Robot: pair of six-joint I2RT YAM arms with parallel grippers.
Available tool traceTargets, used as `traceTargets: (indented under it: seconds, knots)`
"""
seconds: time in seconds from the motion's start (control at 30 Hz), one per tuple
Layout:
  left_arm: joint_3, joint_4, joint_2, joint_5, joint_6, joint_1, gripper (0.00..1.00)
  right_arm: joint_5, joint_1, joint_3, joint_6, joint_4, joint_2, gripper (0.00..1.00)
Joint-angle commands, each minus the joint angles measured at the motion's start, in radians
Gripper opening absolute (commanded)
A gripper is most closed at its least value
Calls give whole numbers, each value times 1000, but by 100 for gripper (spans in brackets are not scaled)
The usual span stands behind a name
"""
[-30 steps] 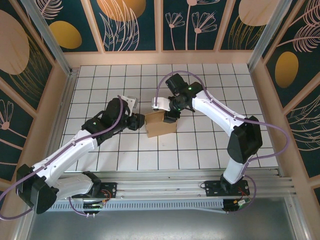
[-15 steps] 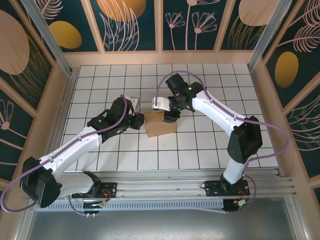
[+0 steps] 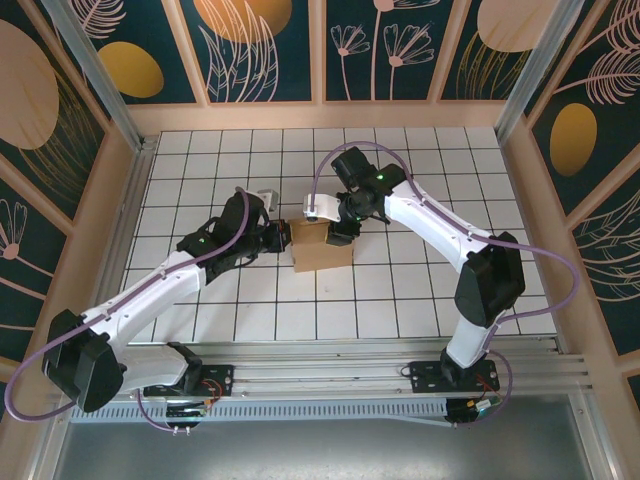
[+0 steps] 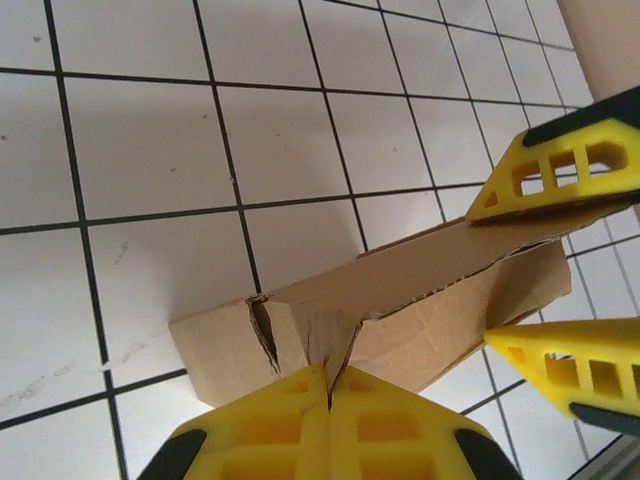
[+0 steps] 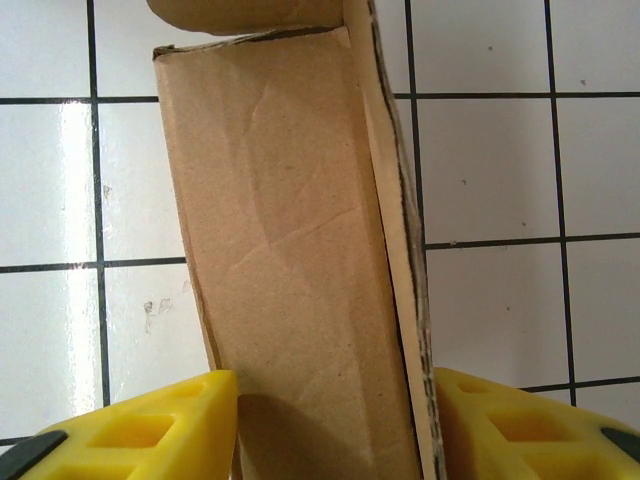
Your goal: Fold the paper box
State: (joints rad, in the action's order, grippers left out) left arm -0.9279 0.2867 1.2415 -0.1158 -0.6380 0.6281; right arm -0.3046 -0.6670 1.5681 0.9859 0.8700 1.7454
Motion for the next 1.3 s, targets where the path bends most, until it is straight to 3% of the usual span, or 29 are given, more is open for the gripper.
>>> traceTargets:
  seconds: [0.0,0.13,0.53,0.77,0.97,1.1,1.27]
  knots:
    - [19,-75,10,-47,-111,-2,0,2,0,-22,-2,9,-16,51]
    - [43,-117,20,-78,-159,-2,0,2,0,-24,-3,6,-16,51]
    - [107,-101,27,-18,-162,-2,0,2,0,-27,-2,7,-14,51]
    - [142,-42,4,109,-137,-2,0,4,0,-34,-4,3,-19,51]
    - [189,-76,29,84,-149,-1,0,6,1,-36,-10,3,-20,52]
    - [181,-88,32,67,-142,-1,0,-4,1,-33,-23,-10,-31,57]
    - [150,-83,22,61,-129,-2,0,-59,2,-52,-58,-76,-88,72]
